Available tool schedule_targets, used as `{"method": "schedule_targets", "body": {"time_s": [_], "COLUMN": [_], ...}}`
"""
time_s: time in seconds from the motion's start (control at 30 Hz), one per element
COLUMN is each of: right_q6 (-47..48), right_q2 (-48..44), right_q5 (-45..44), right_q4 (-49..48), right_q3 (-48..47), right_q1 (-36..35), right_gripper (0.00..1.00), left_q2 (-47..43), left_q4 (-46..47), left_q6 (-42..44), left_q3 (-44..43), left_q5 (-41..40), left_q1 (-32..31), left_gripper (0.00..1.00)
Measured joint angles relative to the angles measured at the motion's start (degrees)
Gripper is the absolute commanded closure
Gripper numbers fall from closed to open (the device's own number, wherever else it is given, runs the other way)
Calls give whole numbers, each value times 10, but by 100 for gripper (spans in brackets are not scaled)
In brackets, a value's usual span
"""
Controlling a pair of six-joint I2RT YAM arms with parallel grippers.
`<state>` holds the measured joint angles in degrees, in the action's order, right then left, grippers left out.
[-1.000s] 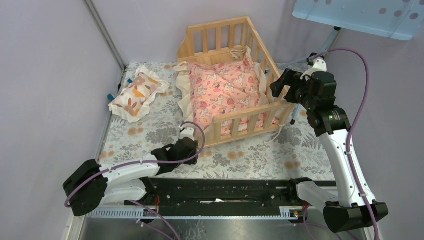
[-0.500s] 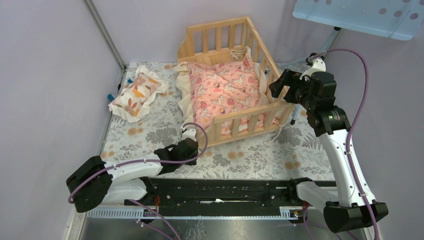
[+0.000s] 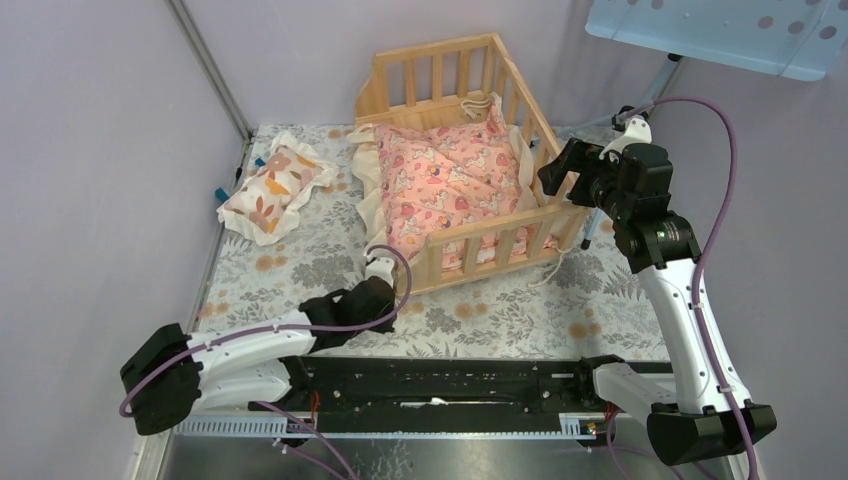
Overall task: Set up the pet bed
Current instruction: Adjust the ropes at the center of the board.
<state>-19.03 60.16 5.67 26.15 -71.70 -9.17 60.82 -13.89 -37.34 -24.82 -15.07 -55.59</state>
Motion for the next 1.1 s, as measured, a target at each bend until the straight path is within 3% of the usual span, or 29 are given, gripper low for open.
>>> {"method": "schedule_targets", "body": {"time_s": [0.27, 0.37, 0.6, 1.1], "right_q6": [0, 1, 1, 2], "right_q2": [0, 0, 0, 0], "right_q5": [0, 0, 1, 1], "right_q4": [0, 0, 0, 1], "right_q3": [0, 0, 0, 0], "right_q1": [0, 0, 0, 0], "right_gripper": [1, 0, 0, 0], "left_q2": [-42, -64, -29, 57], "left_q4": [-67, -81, -61, 14], "left_q6": [5, 9, 13, 3], "left_q3": [-72, -75, -58, -47], "left_q5": [-12, -12, 6, -9], "left_q1": [0, 0, 0, -25], "left_gripper": [100, 82, 67, 67]}}
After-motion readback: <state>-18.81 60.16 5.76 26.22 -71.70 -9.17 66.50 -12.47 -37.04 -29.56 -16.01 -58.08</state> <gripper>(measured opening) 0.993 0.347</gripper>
